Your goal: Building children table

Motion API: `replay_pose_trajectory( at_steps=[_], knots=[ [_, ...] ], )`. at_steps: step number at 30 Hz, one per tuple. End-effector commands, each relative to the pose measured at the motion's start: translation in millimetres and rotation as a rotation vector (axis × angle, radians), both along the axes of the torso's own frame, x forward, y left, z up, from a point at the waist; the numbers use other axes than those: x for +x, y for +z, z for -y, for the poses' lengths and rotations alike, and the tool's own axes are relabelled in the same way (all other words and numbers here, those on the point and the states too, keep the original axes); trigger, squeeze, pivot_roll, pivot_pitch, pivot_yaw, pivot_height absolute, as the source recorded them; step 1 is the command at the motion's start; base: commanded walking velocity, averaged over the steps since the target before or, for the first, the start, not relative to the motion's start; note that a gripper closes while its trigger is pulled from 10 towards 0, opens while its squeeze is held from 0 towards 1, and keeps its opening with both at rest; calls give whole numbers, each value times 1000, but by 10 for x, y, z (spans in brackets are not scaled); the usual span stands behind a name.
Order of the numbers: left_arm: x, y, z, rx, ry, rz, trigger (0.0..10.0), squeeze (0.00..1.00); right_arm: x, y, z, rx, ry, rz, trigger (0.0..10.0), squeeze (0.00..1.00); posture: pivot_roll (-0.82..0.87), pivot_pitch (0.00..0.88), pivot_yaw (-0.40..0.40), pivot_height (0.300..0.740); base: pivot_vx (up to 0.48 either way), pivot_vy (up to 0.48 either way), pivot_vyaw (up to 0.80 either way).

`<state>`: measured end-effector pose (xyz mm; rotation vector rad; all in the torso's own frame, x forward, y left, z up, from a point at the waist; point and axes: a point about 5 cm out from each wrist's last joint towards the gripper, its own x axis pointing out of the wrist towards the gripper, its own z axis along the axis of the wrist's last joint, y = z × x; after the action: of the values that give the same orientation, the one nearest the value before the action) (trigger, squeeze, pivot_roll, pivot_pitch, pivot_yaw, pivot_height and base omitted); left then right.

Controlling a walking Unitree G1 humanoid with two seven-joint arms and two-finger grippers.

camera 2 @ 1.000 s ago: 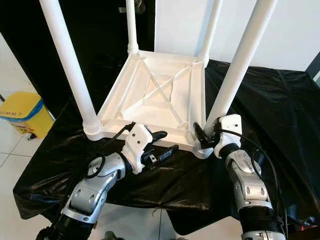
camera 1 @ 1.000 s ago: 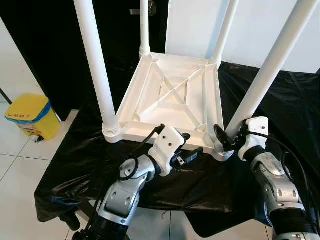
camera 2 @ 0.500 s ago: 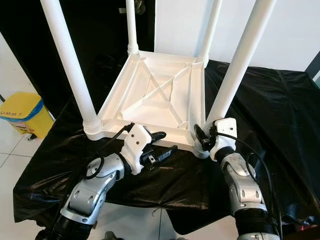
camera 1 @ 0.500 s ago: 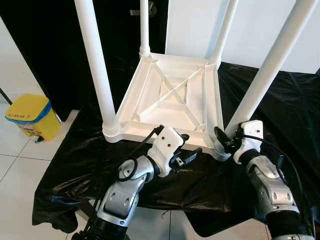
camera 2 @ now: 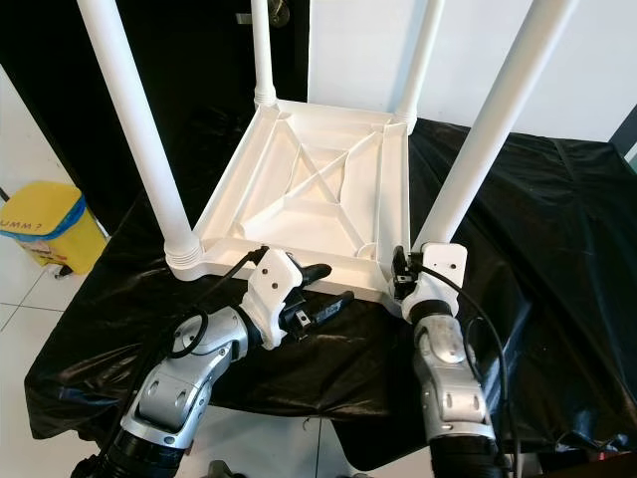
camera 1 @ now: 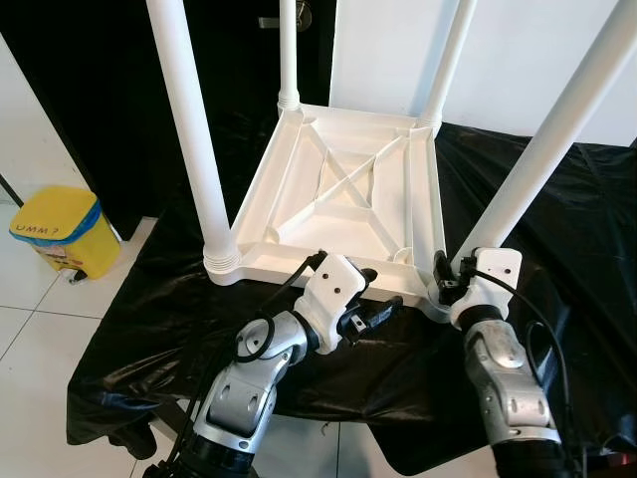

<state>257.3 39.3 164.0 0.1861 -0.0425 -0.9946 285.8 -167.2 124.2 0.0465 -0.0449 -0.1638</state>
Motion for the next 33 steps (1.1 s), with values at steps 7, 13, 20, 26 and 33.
replay_pose_trajectory(
  at_steps=[7, 13, 20, 26, 33],
  knots=[
    [27, -3, 8, -11, 71, 2, 10000, 0, -57, -155, -6, 9, -66, -96, 0, 0, -26, 74, -54, 740, 0, 0, 0],
    [39, 3, 12, -11, 70, 5, 10000, 0, -52, -133, 8, 9, -69, -89, 10000, 0, -28, 72, -57, 740, 0, 0, 0],
    [55, 14, 26, -18, 72, 8, 10000, 0, -25, -49, 33, -7, -18, -45, 10000, 78, -30, 69, -62, 740, 0, 0, 0],
    [59, 12, 18, -18, 75, 8, 10000, 0, -37, 43, 130, -35, 68, 16, 10000, 1000, -33, 70, -61, 740, 0, 0, 0],
    [60, 9, 8, -16, 72, 7, 10000, 0, -72, 79, 184, -29, 153, 45, 10000, 1000, -44, 65, -53, 740, 0, 0, 0]
  ],
)
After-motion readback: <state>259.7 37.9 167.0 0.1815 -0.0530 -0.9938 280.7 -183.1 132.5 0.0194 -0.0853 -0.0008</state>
